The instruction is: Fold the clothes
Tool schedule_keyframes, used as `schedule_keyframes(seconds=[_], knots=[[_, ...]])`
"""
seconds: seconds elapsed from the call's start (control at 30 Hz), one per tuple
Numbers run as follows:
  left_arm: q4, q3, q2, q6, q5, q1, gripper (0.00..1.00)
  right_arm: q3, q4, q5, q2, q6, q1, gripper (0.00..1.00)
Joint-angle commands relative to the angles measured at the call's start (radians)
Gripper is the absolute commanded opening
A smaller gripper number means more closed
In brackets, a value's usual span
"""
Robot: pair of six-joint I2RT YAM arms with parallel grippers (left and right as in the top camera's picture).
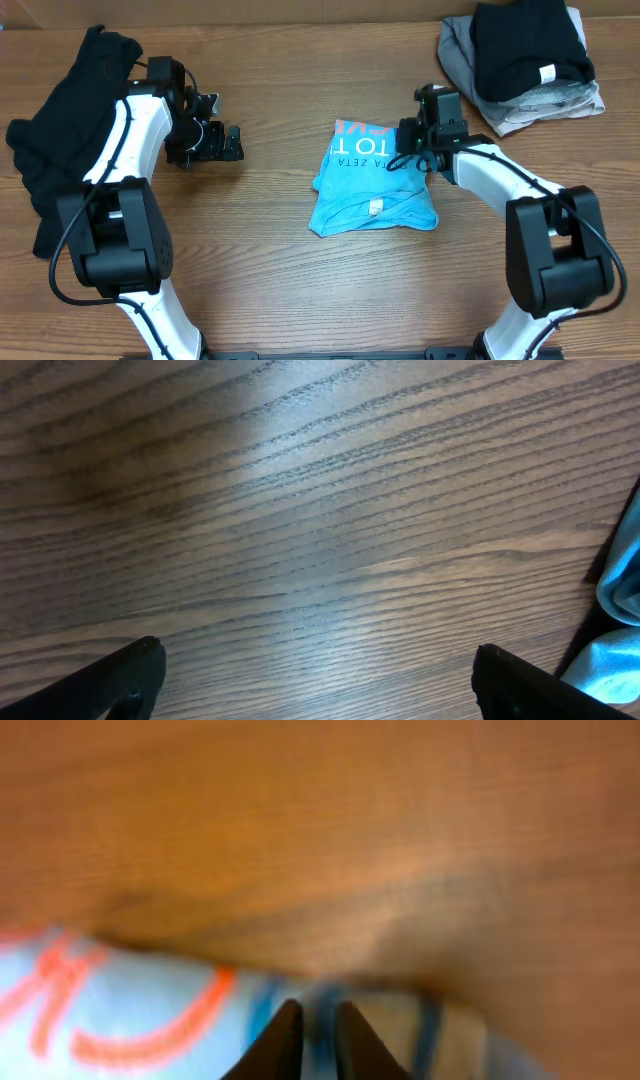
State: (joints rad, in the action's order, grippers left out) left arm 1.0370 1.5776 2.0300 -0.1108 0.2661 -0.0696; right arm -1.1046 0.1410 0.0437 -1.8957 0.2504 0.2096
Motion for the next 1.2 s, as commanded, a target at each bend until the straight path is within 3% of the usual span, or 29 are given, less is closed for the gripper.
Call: schedule_keyframes(seconds=[0.0,0.07,0.2,0.23,0.47,0.73,0.97,1.17], knots=[[-0.002,-0.005,0.005,-0.016,0.016,0.004,1.00,-0.004,-0.077,-0.018,-0.040,0.002,0.002,0.21],[-0.004,-0.005,0.005,-0.016,0.016,0.004,1.00,-0.021,-0.080,-0.019,-0.037,0.014,0.001,0.29],[-0.010,-0.005,0.005,-0.016,0.016,0.005,1.00,-0.180,0.146,0.024,0.019,0.065,0.001,0.96],[-0.010,-0.005,0.005,-0.016,0.016,0.005,1.00,-0.229,0.216,0.031,0.035,0.065,0.001,1.00],[-0.009,-0.005,0.005,-0.016,0.016,0.005,1.00,-0.576,0.727,0.067,0.103,0.065,0.016,1.00],[-0.009,-0.005,0.005,-0.016,0.016,0.005,1.00,-0.525,1.077,0.204,0.100,0.064,0.107,1.00],[-0.010,-0.005,0.005,-0.016,0.015,0.005,1.00,-0.260,1.041,0.206,0.100,0.098,0.214,0.96],[-0.013,-0.005,0.005,-0.016,0.015,0.005,1.00,-0.069,0.893,0.220,0.100,0.122,0.214,0.95]])
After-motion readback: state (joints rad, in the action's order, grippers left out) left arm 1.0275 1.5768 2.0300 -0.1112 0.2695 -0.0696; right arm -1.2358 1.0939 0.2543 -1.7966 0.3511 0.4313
